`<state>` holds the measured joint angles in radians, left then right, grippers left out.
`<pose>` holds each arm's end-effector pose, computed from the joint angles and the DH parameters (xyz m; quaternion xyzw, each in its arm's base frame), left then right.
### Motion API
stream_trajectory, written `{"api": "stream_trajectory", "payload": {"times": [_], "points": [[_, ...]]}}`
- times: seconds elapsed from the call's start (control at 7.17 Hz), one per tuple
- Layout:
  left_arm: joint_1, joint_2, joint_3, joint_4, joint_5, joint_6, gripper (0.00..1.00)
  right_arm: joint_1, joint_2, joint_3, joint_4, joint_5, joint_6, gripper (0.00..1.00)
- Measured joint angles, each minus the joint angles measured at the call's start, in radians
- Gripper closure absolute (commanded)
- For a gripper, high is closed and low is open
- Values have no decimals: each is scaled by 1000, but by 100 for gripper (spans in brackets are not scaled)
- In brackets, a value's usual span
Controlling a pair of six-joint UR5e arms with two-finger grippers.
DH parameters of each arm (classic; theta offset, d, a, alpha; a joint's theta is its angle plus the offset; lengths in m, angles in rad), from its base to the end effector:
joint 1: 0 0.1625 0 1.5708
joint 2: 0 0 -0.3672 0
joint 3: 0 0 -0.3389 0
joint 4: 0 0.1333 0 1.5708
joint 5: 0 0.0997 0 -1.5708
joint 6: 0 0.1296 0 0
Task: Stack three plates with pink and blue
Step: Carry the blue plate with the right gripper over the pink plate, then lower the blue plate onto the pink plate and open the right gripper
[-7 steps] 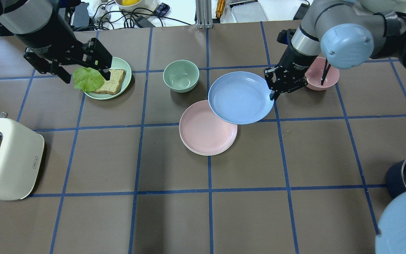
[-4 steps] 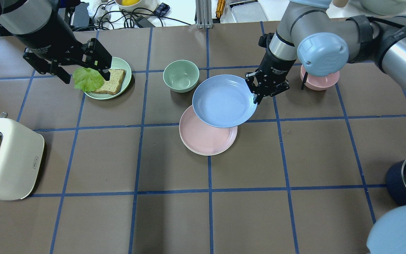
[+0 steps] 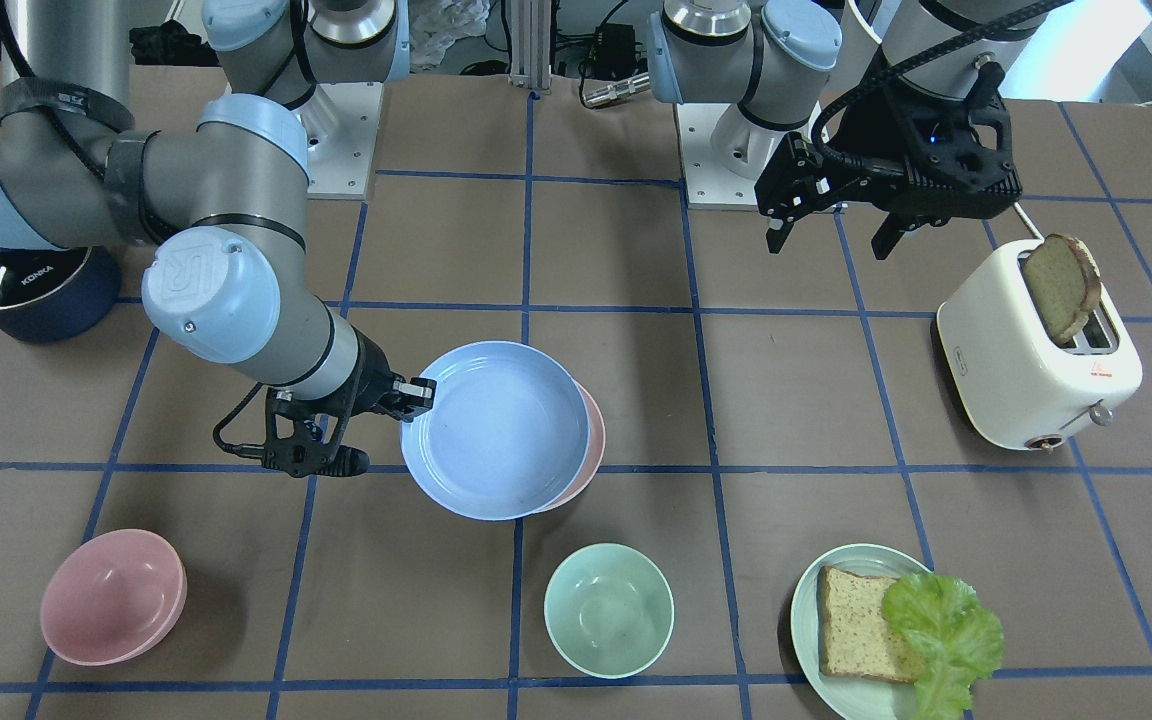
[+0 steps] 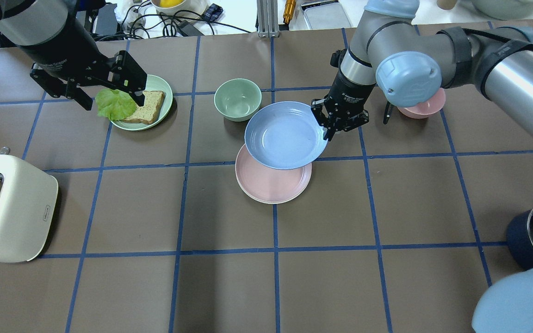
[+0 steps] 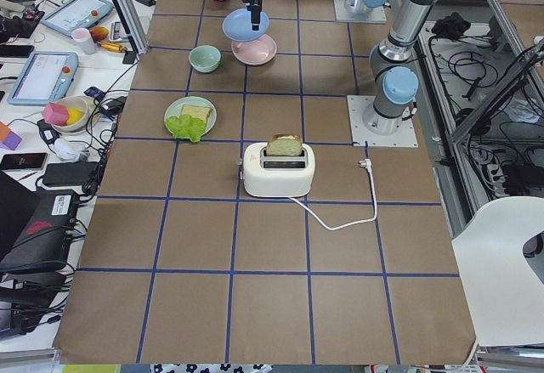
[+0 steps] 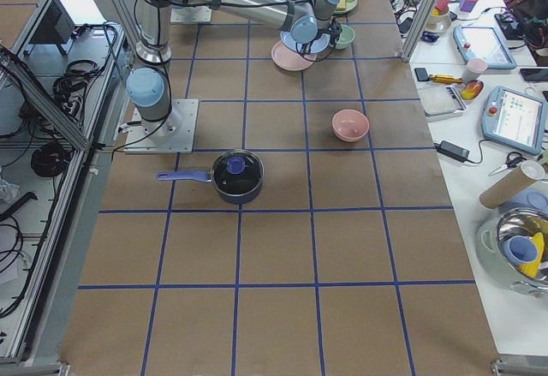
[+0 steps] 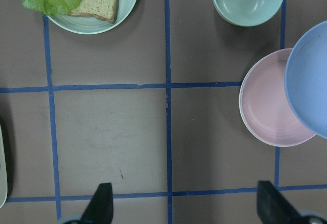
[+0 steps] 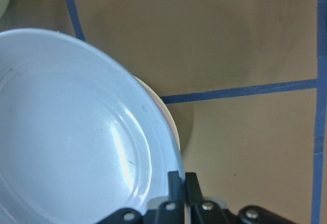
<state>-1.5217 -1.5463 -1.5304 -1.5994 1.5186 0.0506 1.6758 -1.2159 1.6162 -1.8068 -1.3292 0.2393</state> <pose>-0.1186 -0.4399 0.4258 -0.0012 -0.9995 0.0194 0.0252 0.2176 -0.4974 0.2343 0.0763 0.9865 0.1008 0.1044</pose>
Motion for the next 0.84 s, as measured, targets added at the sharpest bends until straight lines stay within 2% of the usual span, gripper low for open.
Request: {"api": "stream_trajectory", "payload": {"times": [0.84], "points": [[0, 0, -1, -2, 0, 0, 0, 34, -2, 139, -194, 1, 70, 100]]}}
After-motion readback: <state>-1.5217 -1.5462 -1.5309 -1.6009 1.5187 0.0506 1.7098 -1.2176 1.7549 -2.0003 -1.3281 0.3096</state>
